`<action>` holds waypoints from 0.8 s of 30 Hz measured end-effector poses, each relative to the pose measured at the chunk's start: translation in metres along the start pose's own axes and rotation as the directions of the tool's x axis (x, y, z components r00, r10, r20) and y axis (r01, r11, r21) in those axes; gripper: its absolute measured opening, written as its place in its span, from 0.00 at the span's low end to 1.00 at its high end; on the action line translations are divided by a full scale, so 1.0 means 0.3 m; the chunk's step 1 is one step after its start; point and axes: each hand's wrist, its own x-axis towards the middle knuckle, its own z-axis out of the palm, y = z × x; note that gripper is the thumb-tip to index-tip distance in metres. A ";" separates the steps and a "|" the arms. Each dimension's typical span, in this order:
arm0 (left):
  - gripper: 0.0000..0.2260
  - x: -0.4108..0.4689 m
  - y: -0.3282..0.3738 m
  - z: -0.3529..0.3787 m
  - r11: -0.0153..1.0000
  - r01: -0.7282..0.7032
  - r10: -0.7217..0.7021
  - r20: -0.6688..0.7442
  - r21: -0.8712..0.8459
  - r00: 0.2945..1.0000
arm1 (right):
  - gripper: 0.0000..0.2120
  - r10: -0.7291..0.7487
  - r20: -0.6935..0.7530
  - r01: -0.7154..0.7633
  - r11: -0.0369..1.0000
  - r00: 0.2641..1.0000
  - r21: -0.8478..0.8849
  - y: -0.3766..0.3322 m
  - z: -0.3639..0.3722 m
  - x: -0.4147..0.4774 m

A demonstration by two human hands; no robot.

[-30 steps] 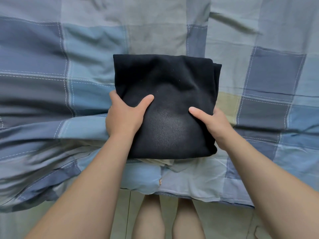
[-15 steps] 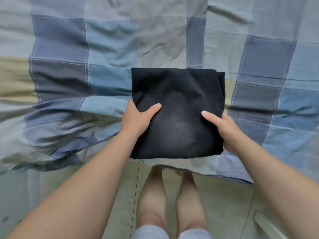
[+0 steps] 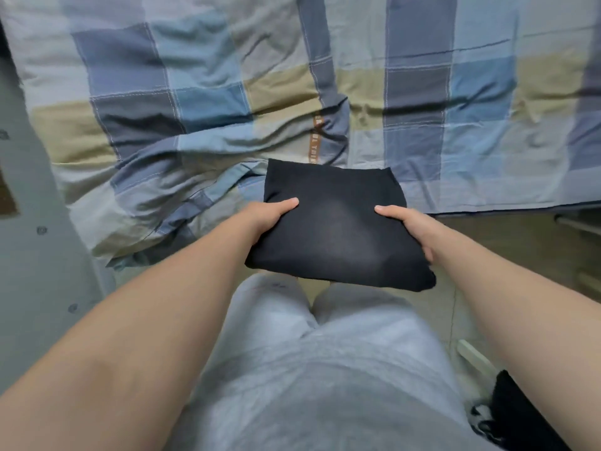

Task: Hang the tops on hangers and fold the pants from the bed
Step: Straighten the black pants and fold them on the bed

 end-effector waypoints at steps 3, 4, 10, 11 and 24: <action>0.38 -0.090 -0.012 -0.006 0.997 -0.056 0.055 0.005 0.054 0.998 | 0.17 -0.029 -0.073 0.035 0.996 0.997 0.083 0.098 0.025 -0.107; 0.39 -0.121 -0.005 -0.011 0.994 -0.079 0.079 0.005 0.076 0.997 | 0.18 -0.053 -0.098 0.064 0.991 0.994 0.118 0.127 0.033 -0.138; 0.40 -0.316 0.090 -0.037 0.950 -0.246 0.242 0.041 0.193 0.969 | 0.19 -0.188 -0.194 0.243 0.915 0.963 0.323 0.257 0.083 -0.336; 0.39 -0.345 0.105 -0.030 0.939 -0.277 0.272 0.052 0.205 0.961 | 0.19 -0.210 -0.215 0.276 0.896 0.954 0.348 0.275 0.086 -0.370; 0.26 -0.749 0.127 0.396 0.608 -0.706 0.614 0.350 0.363 0.708 | 0.26 -0.388 -0.667 0.762 0.453 0.636 0.462 0.755 -0.047 -0.747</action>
